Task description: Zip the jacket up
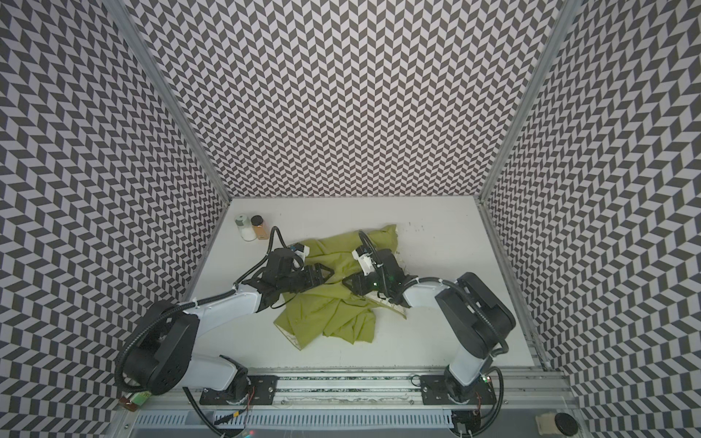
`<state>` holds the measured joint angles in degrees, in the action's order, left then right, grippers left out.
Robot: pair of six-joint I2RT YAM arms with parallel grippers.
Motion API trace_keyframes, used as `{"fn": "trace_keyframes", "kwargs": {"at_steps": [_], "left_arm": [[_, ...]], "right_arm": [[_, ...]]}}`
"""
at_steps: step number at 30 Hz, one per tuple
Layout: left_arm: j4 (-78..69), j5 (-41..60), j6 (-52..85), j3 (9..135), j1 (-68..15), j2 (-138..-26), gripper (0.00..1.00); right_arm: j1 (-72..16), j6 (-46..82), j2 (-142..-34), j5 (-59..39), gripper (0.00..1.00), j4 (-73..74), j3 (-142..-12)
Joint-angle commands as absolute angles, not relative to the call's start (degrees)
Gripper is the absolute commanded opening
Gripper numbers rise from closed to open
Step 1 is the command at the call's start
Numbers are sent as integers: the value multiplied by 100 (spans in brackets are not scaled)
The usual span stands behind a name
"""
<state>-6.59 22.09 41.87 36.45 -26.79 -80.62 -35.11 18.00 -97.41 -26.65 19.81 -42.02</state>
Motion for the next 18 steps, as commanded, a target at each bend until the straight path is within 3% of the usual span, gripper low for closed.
{"fn": "trace_keyframes", "kwargs": {"at_steps": [1,10,18], "left_arm": [[-710,2220,4109,3384,-2814,-7698,90],[-744,1757,4429,2041,-3322,-6304,91],[-503,1440,4194,2241,-3299,-7192,88]], "right_arm": [[-3490,1740,-10047,-2735,50,2323,-4205],[-3463,2029,-10065,-3099,47,2630,-4417],[-3437,2102,-9695,-3199,46,2423,-4453]]}}
